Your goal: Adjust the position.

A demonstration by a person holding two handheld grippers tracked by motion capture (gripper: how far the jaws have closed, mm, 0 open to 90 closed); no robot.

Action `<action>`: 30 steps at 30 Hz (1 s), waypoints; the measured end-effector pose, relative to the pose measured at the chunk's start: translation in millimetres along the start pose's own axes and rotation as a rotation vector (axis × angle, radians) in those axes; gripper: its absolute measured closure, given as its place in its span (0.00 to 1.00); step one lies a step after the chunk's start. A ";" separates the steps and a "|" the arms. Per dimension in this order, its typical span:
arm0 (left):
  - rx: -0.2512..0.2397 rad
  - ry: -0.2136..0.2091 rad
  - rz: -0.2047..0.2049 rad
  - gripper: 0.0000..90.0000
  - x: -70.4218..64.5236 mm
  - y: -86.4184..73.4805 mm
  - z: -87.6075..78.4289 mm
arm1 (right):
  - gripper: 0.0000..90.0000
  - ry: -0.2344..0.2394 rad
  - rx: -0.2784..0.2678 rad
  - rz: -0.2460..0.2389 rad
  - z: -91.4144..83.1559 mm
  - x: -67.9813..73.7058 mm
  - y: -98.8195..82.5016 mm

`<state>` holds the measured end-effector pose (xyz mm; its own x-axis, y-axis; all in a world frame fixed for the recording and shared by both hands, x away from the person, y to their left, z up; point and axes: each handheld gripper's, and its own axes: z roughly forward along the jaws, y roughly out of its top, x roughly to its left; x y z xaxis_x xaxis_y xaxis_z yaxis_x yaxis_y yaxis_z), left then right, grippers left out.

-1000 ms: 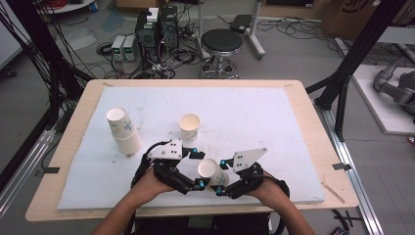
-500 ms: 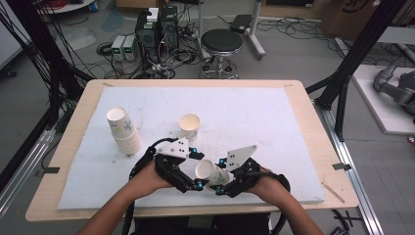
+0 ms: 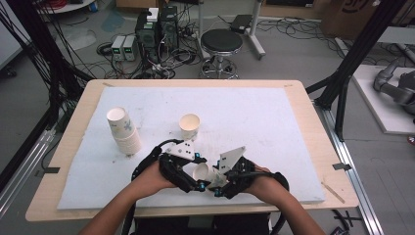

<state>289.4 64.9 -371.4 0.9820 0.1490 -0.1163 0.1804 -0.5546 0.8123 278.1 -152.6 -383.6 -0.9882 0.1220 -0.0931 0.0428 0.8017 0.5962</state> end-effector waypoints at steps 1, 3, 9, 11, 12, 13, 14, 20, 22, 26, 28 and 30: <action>0.003 -0.002 -0.001 0.31 0.2 0.0 0.6 | 0.39 -0.006 0.004 -0.001 0.4 0.5 -0.1; 0.006 -0.008 0.003 0.33 0.5 -0.1 1.7 | 0.39 -0.018 0.010 -0.013 0.9 0.9 0.1; 0.029 -0.016 0.005 0.39 0.8 -0.5 3.7 | 0.39 -0.009 0.031 -0.017 1.7 2.1 0.7; 0.033 -0.021 0.008 0.40 0.5 -0.9 3.8 | 0.37 -0.006 0.033 -0.022 2.3 2.1 0.3; 0.027 -0.018 0.009 0.40 0.2 -1.2 3.7 | 0.35 -0.003 0.031 -0.016 2.4 2.3 -0.4; 0.023 -0.016 0.015 0.40 0.4 -1.4 2.6 | 0.33 -0.005 0.016 -0.018 2.4 1.5 -1.4; 0.006 -0.016 0.005 0.41 0.4 -2.1 1.3 | 0.31 -0.010 0.000 -0.007 1.6 1.2 -2.9; -0.119 -0.014 -0.035 0.41 2.7 -11.1 -9.7 | 0.23 -0.032 -0.170 0.103 -13.9 -3.4 -15.5; -0.171 -0.019 -0.052 0.41 4.3 -15.9 -12.8 | 0.23 -0.053 -0.228 0.125 -20.1 -3.7 -19.2; -0.240 -0.020 -0.082 0.41 7.0 -24.4 -17.7 | 0.23 -0.075 -0.346 0.186 -31.8 -3.9 -27.0; -0.263 -0.018 -0.090 0.41 7.4 -27.6 -19.2 | 0.23 -0.069 -0.376 0.200 -34.2 -4.5 -29.7; -0.277 -0.007 -0.092 0.41 7.3 -30.8 -20.5 | 0.23 -0.075 -0.390 0.215 -35.4 -3.6 -32.1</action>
<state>289.8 99.8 -385.6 0.9628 0.1821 -0.1996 0.2470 -0.2939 0.9234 275.1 -199.4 -374.2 -0.9488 0.3154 0.0171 0.1734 0.4746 0.8629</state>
